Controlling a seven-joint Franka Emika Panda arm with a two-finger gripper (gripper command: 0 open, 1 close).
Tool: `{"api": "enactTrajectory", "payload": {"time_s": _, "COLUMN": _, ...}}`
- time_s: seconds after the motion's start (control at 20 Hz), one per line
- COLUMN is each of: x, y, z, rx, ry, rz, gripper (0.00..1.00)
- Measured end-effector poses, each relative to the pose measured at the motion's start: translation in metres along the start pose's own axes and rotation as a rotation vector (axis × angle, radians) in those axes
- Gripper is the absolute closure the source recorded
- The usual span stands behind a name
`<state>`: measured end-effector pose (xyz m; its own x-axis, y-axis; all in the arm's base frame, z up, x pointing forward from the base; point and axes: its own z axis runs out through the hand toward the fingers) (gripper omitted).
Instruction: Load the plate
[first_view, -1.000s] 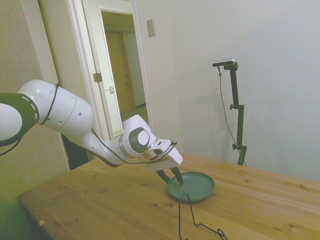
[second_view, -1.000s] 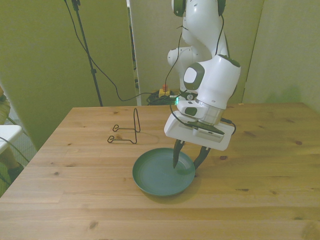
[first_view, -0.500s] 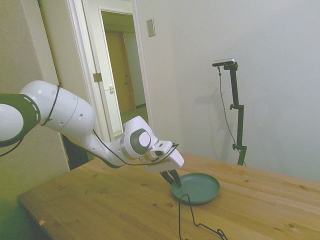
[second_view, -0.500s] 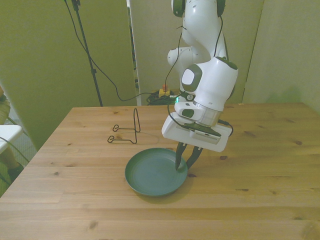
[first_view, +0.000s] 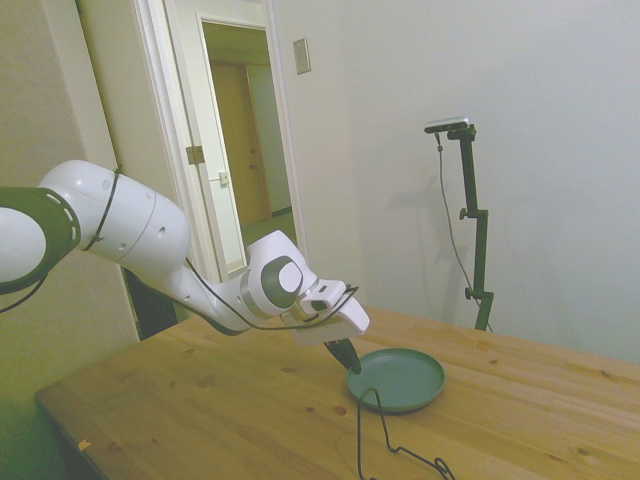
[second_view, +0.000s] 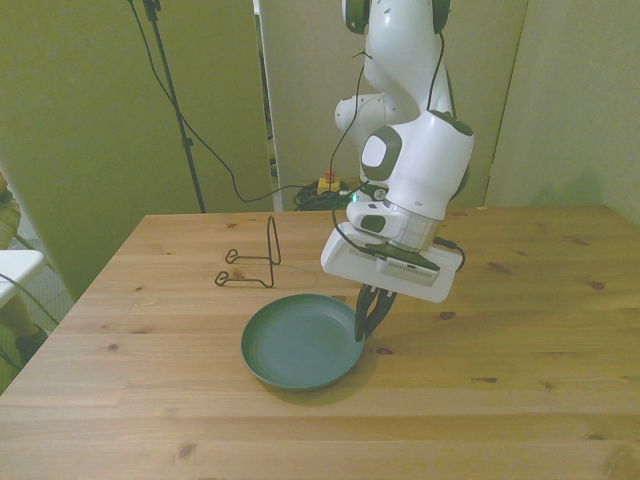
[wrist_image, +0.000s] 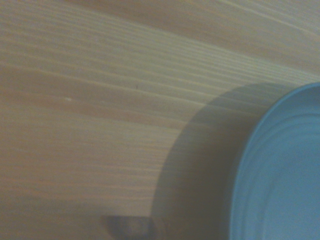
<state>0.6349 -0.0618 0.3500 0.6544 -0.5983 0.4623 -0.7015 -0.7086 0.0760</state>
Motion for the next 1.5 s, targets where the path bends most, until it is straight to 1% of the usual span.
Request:
{"api": "enactTrajectory", "payload": {"time_s": 0.15, "x": 0.016, "y": 0.002, "z": -0.029, "rx": 0.045, "ry": 0.014, "rz": 0.037, "gripper": 1.00}}
{"api": "enactTrajectory", "payload": {"time_s": 0.25, "x": 0.028, "y": 0.005, "z": -0.059, "rx": 0.087, "ry": 0.019, "rz": 0.056, "gripper": 1.00}}
{"api": "enactTrajectory", "payload": {"time_s": 0.35, "x": 0.039, "y": 0.011, "z": -0.096, "rx": 0.136, "ry": 0.018, "rz": 0.070, "gripper": 1.00}}
{"api": "enactTrajectory", "payload": {"time_s": 0.5, "x": 0.052, "y": 0.025, "z": -0.159, "rx": 0.249, "ry": -0.019, "rz": 0.094, "gripper": 1.00}}
{"api": "enactTrajectory", "payload": {"time_s": 0.6, "x": 0.061, "y": 0.045, "z": -0.198, "rx": 0.328, "ry": -0.056, "rz": 0.117, "gripper": 1.00}}
{"api": "enactTrajectory", "payload": {"time_s": 0.65, "x": 0.066, "y": 0.058, "z": -0.216, "rx": 0.373, "ry": -0.084, "rz": 0.128, "gripper": 1.00}}
{"api": "enactTrajectory", "payload": {"time_s": 0.75, "x": 0.073, "y": 0.085, "z": -0.241, "rx": 0.443, "ry": -0.139, "rz": 0.145, "gripper": 1.00}}
{"api": "enactTrajectory", "payload": {"time_s": 0.85, "x": 0.076, "y": 0.108, "z": -0.254, "rx": 0.493, "ry": -0.196, "rz": 0.158, "gripper": 1.00}}
{"api": "enactTrajectory", "payload": {"time_s": 0.9, "x": 0.076, "y": 0.118, "z": -0.254, "rx": 0.511, "ry": -0.223, "rz": 0.166, "gripper": 1.00}}
{"api": "enactTrajectory", "payload": {"time_s": 1.0, "x": 0.073, "y": 0.132, "z": -0.245, "rx": 0.518, "ry": -0.253, "rz": 0.179, "gripper": 1.00}}
{"api": "enactTrajectory", "payload": {"time_s": 1.1, "x": 0.066, "y": 0.140, "z": -0.238, "rx": 0.508, "ry": -0.264, "rz": 0.184, "gripper": 1.00}}
{"api": "enactTrajectory", "payload": {"time_s": 1.2, "x": 0.068, "y": 0.142, "z": -0.239, "rx": 0.517, "ry": -0.268, "rz": 0.191, "gripper": 1.00}}
{"api": "enactTrajectory", "payload": {"time_s": 1.25, "x": 0.071, "y": 0.149, "z": -0.241, "rx": 0.535, "ry": -0.271, "rz": 0.199, "gripper": 1.00}}
{"api": "enactTrajectory", "payload": {"time_s": 1.35, "x": 0.083, "y": 0.173, "z": -0.247, "rx": 0.567, "ry": -0.282, "rz": 0.222, "gripper": 1.00}}
{"api": "enactTrajectory", "payload": {"time_s": 1.5, "x": 0.102, "y": 0.228, "z": -0.255, "rx": 0.611, "ry": -0.312, "rz": 0.262, "gripper": 1.00}}
